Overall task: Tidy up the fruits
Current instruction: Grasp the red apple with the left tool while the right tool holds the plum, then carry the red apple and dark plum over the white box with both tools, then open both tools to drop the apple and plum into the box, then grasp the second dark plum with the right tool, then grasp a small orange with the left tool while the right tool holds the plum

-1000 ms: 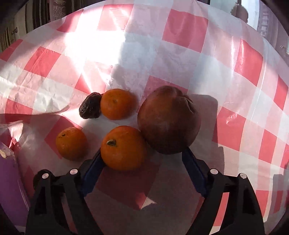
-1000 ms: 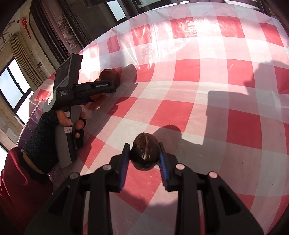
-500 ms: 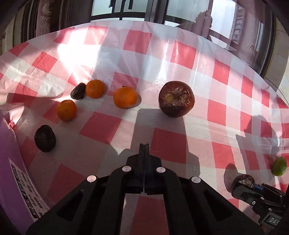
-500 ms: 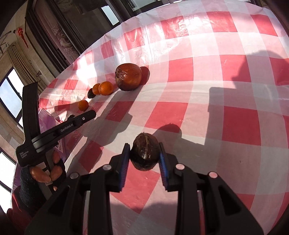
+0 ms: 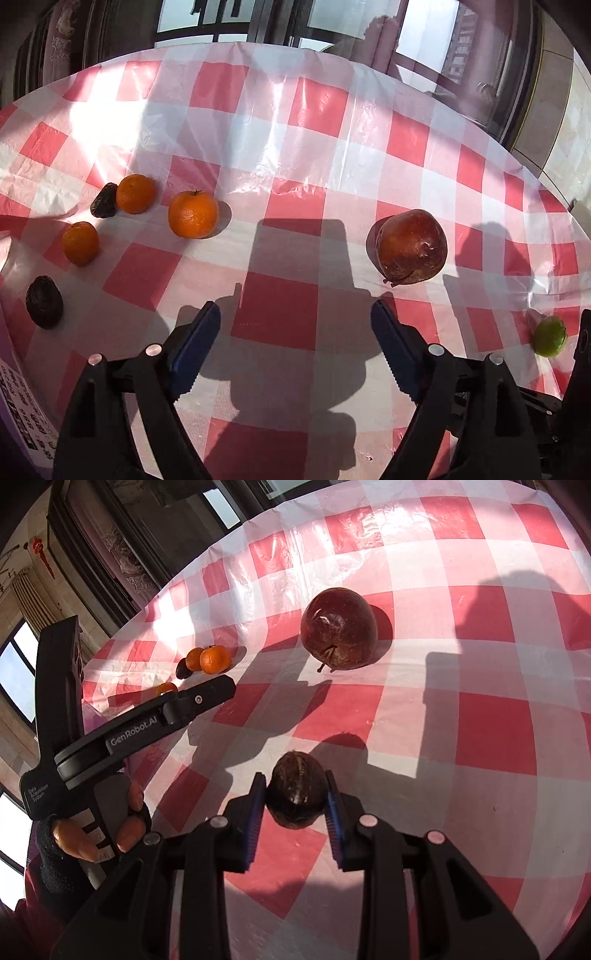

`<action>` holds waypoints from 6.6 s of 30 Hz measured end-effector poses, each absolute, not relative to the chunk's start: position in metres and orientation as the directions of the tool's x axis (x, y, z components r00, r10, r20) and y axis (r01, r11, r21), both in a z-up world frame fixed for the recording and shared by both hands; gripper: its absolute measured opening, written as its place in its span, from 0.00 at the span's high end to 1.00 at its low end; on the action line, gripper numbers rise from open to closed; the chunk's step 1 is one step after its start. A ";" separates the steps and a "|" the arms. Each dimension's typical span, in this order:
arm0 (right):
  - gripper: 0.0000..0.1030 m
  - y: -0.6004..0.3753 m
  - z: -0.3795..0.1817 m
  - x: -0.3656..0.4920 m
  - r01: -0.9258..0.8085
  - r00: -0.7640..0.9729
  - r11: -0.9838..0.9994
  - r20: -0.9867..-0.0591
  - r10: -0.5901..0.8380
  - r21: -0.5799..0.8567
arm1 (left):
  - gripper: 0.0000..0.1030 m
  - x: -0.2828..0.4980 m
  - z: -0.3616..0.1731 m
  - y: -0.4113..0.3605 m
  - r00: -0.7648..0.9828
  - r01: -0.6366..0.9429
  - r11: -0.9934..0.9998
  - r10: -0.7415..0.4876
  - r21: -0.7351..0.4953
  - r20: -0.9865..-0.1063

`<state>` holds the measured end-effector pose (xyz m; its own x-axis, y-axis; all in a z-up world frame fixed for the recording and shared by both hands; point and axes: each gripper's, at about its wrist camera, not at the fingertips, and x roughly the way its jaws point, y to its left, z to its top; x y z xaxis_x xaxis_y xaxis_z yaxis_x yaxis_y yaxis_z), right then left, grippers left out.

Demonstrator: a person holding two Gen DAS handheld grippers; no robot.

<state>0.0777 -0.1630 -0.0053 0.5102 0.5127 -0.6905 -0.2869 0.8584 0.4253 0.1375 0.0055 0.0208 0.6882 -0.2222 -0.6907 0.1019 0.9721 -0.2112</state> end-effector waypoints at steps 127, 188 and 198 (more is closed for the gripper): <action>0.26 -0.017 0.013 0.136 -0.553 0.304 0.720 -0.703 0.643 0.419 | 0.04 -0.138 0.183 0.061 0.880 0.308 0.931 -0.200 0.197 -0.430; 0.66 -0.191 0.011 0.005 -0.293 0.589 0.900 -0.681 0.435 0.322 | 0.59 0.223 -0.003 0.040 0.603 -0.209 0.978 0.122 -0.009 -0.788; 0.66 -0.175 0.002 -0.002 -0.257 0.562 0.896 -0.699 0.443 0.361 | 0.59 0.129 -0.002 0.026 0.631 -0.029 0.991 -0.083 -0.131 -0.771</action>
<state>-0.0022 -0.1754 0.0025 0.5619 0.4426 -0.6988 -0.2570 0.8964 0.3611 0.1289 0.0264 -0.0020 0.6313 -0.0832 -0.7711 -0.0289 0.9910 -0.1306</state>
